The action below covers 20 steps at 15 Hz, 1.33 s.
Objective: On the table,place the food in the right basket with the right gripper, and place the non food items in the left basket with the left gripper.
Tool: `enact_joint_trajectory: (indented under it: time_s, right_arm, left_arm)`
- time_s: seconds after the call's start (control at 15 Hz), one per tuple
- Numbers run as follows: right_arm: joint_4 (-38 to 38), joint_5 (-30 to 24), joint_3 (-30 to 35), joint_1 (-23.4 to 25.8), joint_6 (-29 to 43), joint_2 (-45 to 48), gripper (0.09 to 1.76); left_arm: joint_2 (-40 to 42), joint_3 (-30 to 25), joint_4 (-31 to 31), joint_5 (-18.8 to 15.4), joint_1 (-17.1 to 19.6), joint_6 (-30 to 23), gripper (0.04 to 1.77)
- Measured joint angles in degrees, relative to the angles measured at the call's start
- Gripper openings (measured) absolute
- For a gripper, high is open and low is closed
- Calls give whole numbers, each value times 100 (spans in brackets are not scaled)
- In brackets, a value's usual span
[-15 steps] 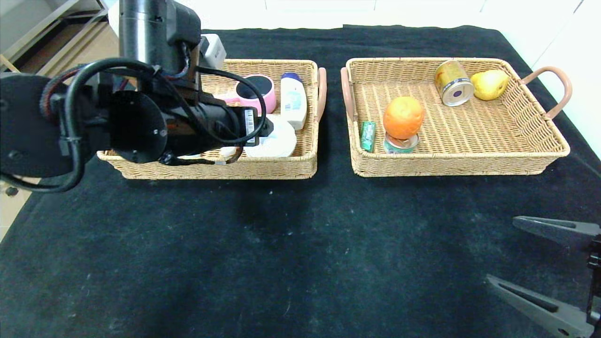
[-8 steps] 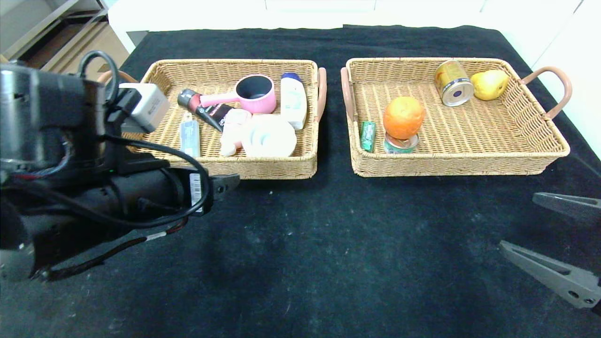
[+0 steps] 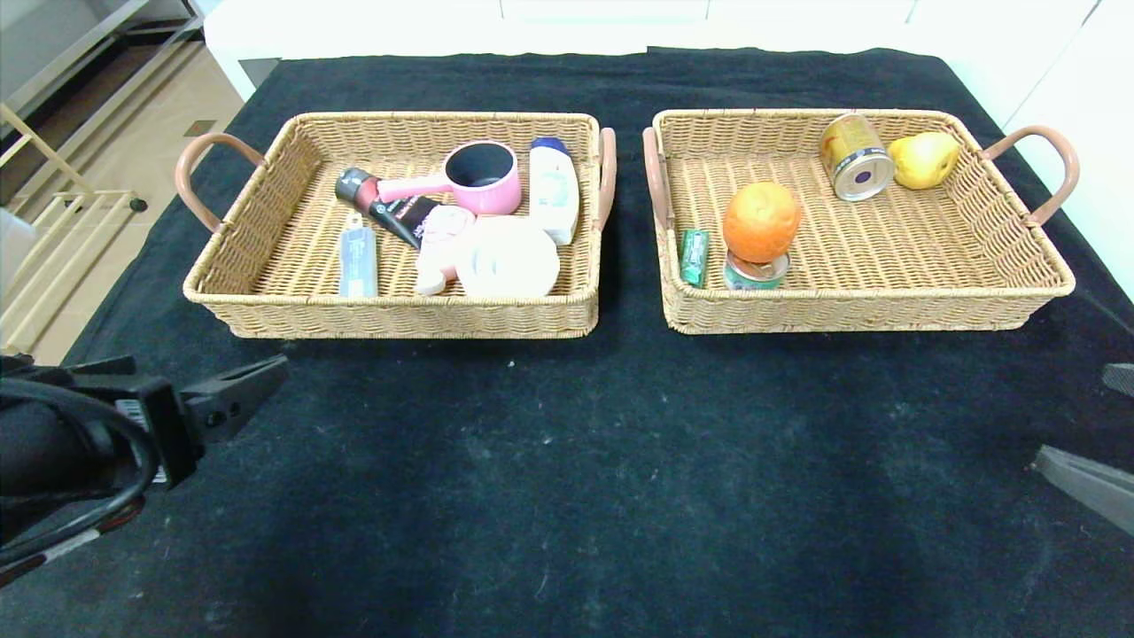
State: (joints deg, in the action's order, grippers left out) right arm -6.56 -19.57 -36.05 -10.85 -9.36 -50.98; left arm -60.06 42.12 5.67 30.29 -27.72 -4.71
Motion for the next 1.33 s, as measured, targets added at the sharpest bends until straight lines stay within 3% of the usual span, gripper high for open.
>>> enact_joint_trajectory:
  time_s: [0.2,0.33,0.6,0.8,1.07,1.13,1.33]
  right_arm:
    - [980,585,-68,40,41,606,171]
    - [1634,937,-85,79,49,1080,171]
    - [2639,1434,-152,631,38,2031,171]
    - [3401,1491,-140,890,46,2731,171]
    - [3679,1491,182,973,55,3526,171]
    - [3714,1491,265,992,60,3706,171]
    - [4035,1495,380,1019,57,4184,171]
  left_arm:
    - [592,-347,-107,32,735,478,170]
    - [1062,-475,-145,-11,979,569,170]
    - [1933,-631,-195,-516,1390,735,171]
    - [2664,-634,-806,-1213,1705,1167,171]
    - [3675,-397,-2065,-2799,2588,1295,171]
    - [3895,-360,-2294,-3051,2762,1302,171]
    - [4411,-480,-2427,-3338,2917,1302,171]
